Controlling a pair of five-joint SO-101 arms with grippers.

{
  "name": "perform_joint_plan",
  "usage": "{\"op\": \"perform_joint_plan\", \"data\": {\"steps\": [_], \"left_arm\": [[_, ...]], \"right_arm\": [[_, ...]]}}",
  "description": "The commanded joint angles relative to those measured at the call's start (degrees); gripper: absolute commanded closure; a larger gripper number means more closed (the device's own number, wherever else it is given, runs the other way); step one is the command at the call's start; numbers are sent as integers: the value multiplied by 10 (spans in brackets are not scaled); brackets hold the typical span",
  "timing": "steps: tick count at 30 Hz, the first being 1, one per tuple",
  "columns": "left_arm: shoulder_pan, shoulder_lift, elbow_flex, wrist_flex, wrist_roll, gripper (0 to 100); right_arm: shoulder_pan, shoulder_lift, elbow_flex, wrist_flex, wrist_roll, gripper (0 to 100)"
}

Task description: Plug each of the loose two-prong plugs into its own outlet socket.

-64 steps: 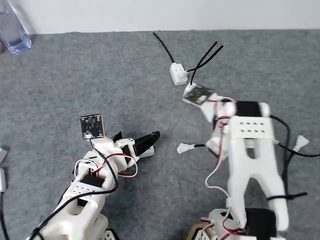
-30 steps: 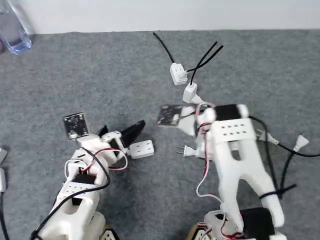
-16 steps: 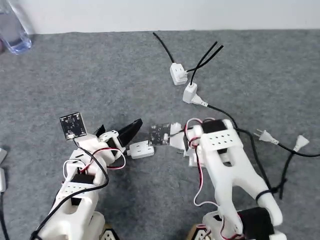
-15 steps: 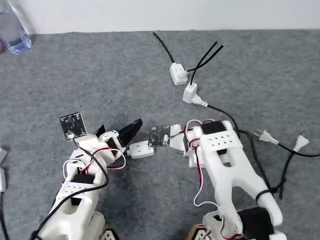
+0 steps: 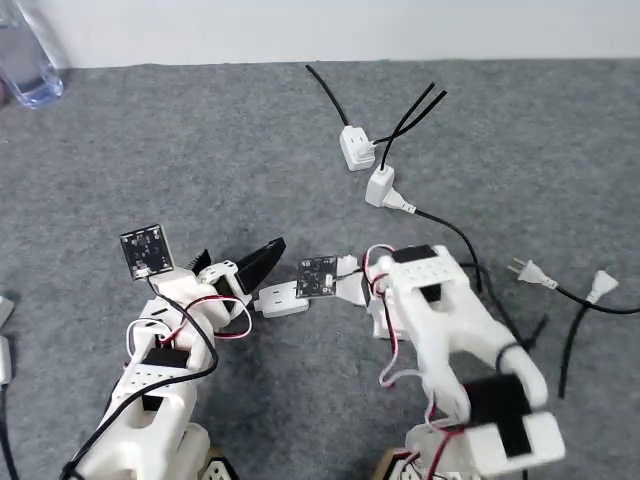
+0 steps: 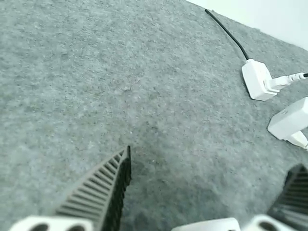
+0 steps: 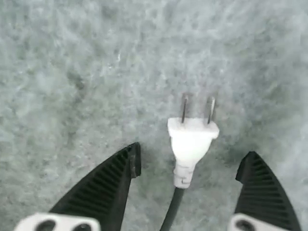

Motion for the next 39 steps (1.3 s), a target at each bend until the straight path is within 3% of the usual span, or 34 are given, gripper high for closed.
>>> {"op": "perform_joint_plan", "data": {"steps": [1, 13, 21, 35, 39], "left_arm": [[3, -5, -13, -16, 0, 541], [4, -5, -13, -16, 0, 541], [4, -5, -13, -16, 0, 541], [4, -5, -13, -16, 0, 541], [4, -5, -13, -16, 0, 541]], "right_arm": [[-4, 45, -68, 13, 4, 682], [-8, 66, -113, 24, 3, 682], [-25, 29, -132, 86, 3, 682], [-23, 112, -135, 12, -9, 682], [-22, 114, -135, 9, -9, 754]]}}
